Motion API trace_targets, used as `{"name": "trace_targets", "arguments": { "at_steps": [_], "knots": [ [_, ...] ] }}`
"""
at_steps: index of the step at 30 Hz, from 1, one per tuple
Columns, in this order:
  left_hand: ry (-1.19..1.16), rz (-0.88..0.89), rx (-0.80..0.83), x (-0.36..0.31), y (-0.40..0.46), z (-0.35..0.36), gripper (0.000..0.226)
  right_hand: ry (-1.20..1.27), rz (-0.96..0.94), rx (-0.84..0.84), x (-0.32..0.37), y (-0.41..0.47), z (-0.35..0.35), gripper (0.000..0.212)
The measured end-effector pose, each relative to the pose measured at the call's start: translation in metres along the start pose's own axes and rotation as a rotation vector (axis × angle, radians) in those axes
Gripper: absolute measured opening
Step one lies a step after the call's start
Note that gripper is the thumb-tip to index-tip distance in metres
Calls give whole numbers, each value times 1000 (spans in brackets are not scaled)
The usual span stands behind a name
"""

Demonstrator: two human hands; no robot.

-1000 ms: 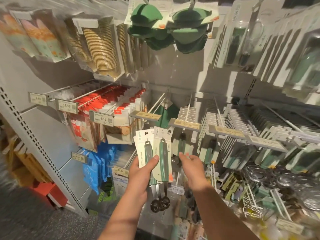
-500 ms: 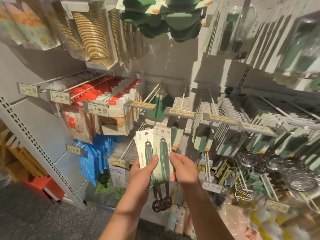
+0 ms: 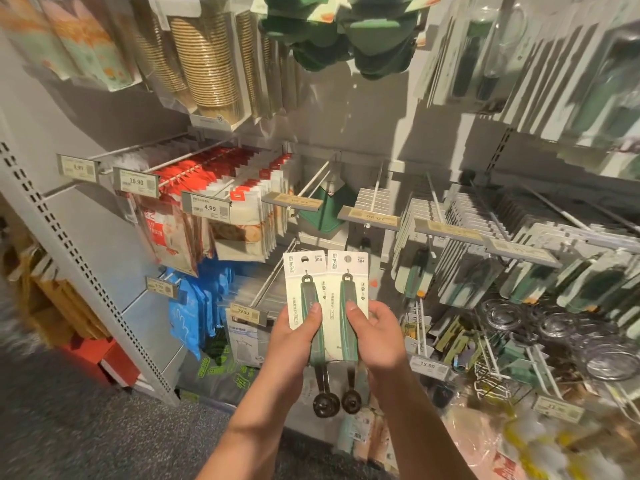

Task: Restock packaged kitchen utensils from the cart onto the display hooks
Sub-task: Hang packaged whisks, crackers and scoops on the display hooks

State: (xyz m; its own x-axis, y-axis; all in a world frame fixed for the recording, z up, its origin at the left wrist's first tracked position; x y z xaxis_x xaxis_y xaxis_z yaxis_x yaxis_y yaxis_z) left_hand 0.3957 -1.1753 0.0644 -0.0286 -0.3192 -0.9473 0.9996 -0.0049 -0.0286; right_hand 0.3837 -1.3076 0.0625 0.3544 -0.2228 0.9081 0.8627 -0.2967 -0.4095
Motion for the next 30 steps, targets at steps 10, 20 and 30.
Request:
{"name": "trace_targets", "arguments": {
  "at_steps": [10, 20, 30],
  "knots": [
    [-70, -83, -26, 0, 7, -3, 25, -72, -112, -133, 24, 8, -10, 43],
    [-65, -74, -34, -4, 13, 3, 23, -87, -94, -166, 41, 27, -10, 35],
    [-97, -85, -81, -8, 20, -2, 27, -195, -26, -299, 59, 73, -2, 34]
  ]
}}
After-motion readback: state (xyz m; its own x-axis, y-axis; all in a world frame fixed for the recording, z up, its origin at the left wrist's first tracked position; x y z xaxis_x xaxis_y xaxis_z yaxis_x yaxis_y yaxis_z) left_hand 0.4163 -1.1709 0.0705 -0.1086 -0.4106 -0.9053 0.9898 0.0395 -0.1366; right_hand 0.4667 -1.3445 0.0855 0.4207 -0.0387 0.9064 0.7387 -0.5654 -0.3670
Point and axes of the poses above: each hand's wrist, its own y-axis towards the middle knuckle, its own z-axis out of the palm, x = y × z, the point moved 1 cm from there along y, towards the middle knuckle, and after that the axes turned 12 degrees about z, right-handed, at the moved point
